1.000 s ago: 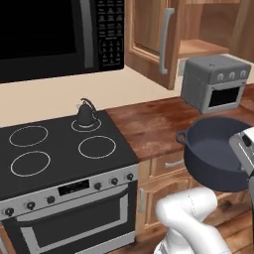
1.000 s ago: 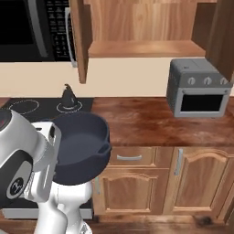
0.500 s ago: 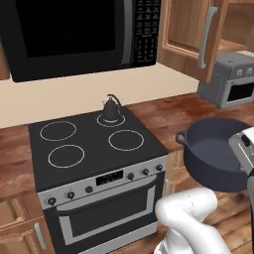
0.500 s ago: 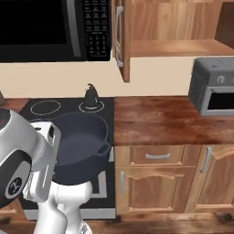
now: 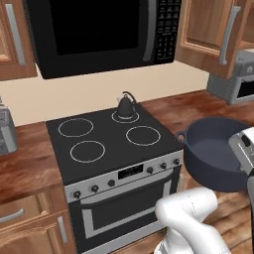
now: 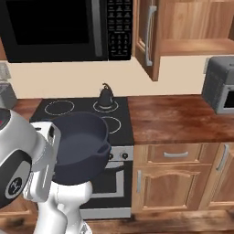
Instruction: Pick the kettle from the cabinet and place it on a stove burner. Then pick the pot from the counter and place it on another stove burner. Finally, turn both burners on.
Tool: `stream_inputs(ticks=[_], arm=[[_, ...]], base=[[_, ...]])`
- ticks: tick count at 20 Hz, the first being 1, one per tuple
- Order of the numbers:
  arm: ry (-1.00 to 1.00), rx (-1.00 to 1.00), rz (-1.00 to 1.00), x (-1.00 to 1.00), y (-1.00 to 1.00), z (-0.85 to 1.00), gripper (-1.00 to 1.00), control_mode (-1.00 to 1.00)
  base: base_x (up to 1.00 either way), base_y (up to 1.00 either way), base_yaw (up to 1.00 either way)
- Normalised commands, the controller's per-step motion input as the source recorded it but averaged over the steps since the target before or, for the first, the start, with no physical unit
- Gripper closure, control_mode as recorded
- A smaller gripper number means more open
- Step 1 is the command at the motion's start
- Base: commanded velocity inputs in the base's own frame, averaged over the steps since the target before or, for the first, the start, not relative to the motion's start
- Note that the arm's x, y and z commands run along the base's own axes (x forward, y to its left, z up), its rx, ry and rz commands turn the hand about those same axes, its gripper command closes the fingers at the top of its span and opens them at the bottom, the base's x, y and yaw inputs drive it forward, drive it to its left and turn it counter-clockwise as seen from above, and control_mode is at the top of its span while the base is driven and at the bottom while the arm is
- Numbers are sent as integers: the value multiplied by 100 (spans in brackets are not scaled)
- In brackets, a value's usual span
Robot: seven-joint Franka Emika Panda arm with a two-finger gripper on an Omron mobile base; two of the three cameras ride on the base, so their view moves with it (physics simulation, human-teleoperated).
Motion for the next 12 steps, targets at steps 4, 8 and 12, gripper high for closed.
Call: stream_inputs(ticks=[4, 8, 12], arm=[[0, 0, 0, 0, 0, 0, 100, 100], [0, 0, 0, 0, 0, 0, 100, 100], [0, 0, 0, 0, 0, 0, 100, 100]], base=[[16, 54, -2], [27, 52, 0], [35, 54, 0]])
